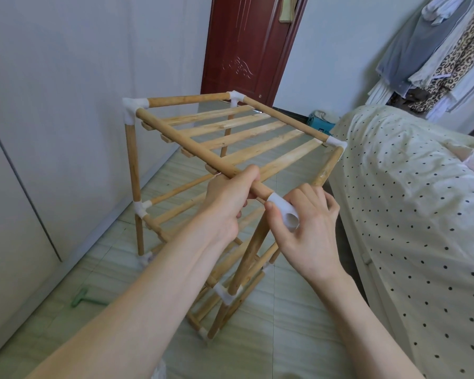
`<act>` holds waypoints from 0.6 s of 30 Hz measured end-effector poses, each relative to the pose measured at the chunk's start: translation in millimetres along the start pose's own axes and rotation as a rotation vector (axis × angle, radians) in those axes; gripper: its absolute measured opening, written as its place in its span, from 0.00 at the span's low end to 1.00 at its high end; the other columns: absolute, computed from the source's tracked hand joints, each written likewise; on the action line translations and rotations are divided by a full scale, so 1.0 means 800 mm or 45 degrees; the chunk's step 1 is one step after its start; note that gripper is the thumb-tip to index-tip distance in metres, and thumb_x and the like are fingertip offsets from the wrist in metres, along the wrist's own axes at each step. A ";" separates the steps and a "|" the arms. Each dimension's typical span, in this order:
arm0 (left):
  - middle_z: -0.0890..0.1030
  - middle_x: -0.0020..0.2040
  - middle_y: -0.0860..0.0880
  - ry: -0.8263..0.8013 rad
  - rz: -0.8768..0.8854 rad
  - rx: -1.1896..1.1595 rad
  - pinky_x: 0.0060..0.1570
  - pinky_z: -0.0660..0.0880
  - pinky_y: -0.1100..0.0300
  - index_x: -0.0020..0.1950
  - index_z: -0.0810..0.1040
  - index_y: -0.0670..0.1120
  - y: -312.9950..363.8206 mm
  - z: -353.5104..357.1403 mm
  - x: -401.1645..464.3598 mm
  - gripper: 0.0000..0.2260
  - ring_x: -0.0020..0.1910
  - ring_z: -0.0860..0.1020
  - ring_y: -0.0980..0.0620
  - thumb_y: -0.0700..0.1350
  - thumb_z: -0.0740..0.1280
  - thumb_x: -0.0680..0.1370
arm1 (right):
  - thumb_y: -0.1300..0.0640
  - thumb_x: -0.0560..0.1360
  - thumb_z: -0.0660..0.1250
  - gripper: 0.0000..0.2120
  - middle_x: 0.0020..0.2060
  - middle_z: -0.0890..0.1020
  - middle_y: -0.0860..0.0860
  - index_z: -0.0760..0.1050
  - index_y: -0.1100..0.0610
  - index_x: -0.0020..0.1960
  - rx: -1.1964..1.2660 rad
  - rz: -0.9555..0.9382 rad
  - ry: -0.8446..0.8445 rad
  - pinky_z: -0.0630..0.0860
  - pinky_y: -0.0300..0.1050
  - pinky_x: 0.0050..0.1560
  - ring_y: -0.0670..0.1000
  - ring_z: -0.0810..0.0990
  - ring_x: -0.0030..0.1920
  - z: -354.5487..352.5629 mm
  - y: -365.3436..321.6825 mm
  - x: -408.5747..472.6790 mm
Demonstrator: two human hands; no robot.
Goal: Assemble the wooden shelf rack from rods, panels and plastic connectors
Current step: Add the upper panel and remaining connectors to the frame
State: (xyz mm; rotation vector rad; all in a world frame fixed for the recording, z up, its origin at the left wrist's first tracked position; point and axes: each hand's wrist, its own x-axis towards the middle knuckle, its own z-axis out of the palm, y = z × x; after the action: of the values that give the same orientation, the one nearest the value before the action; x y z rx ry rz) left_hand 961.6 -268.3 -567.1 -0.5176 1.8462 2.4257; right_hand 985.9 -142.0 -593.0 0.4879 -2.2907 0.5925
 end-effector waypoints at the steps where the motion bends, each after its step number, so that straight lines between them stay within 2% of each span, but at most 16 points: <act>1: 0.75 0.26 0.53 0.006 -0.003 -0.009 0.30 0.62 0.62 0.40 0.72 0.47 0.001 0.001 -0.001 0.04 0.36 0.65 0.52 0.45 0.67 0.70 | 0.46 0.74 0.58 0.14 0.36 0.68 0.44 0.69 0.55 0.37 0.013 0.012 0.003 0.66 0.60 0.56 0.43 0.65 0.42 0.000 0.000 -0.001; 5: 0.74 0.25 0.53 0.031 -0.015 -0.038 0.30 0.63 0.62 0.38 0.73 0.47 0.004 0.004 -0.006 0.04 0.33 0.65 0.54 0.44 0.67 0.70 | 0.46 0.74 0.58 0.10 0.36 0.68 0.43 0.65 0.50 0.38 0.056 0.023 0.013 0.66 0.56 0.53 0.42 0.64 0.43 0.002 0.001 0.000; 8: 0.75 0.26 0.53 0.038 -0.005 -0.087 0.42 0.66 0.60 0.38 0.73 0.46 0.005 0.008 -0.012 0.04 0.26 0.71 0.58 0.43 0.67 0.71 | 0.46 0.74 0.58 0.09 0.37 0.67 0.43 0.64 0.49 0.39 0.076 0.030 0.006 0.65 0.55 0.52 0.42 0.65 0.43 0.001 0.004 -0.001; 10: 0.75 0.27 0.53 0.054 0.017 -0.104 0.46 0.65 0.58 0.39 0.73 0.45 0.005 0.011 -0.015 0.03 0.19 0.71 0.63 0.42 0.67 0.71 | 0.45 0.74 0.58 0.10 0.37 0.68 0.43 0.65 0.50 0.39 0.073 0.033 -0.007 0.64 0.54 0.50 0.44 0.66 0.43 -0.001 0.006 -0.003; 12: 0.75 0.28 0.53 0.062 0.026 -0.103 0.43 0.66 0.61 0.38 0.73 0.46 0.003 0.013 -0.017 0.04 0.18 0.70 0.63 0.42 0.67 0.70 | 0.45 0.74 0.58 0.10 0.37 0.68 0.44 0.65 0.50 0.38 0.073 0.045 -0.035 0.64 0.52 0.48 0.45 0.67 0.43 -0.004 0.010 -0.003; 15: 0.76 0.30 0.51 0.064 0.017 -0.100 0.31 0.65 0.63 0.35 0.73 0.46 0.001 0.019 -0.021 0.05 0.21 0.69 0.62 0.43 0.67 0.71 | 0.45 0.74 0.57 0.11 0.37 0.69 0.44 0.65 0.51 0.38 0.101 0.065 -0.081 0.61 0.49 0.47 0.44 0.66 0.43 -0.010 0.017 -0.001; 18: 0.77 0.31 0.52 0.093 0.039 -0.116 0.32 0.65 0.63 0.36 0.73 0.46 -0.003 0.022 -0.022 0.06 0.22 0.70 0.62 0.43 0.67 0.72 | 0.44 0.74 0.56 0.11 0.37 0.68 0.44 0.65 0.51 0.39 0.137 0.065 -0.106 0.61 0.49 0.47 0.43 0.65 0.44 -0.012 0.022 0.000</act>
State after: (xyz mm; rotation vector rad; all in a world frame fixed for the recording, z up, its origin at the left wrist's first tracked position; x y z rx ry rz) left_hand 974.8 -248.3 -560.1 -0.5960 1.7892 2.5543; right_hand 982.4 -122.3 -591.8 0.5152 -2.3646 0.7364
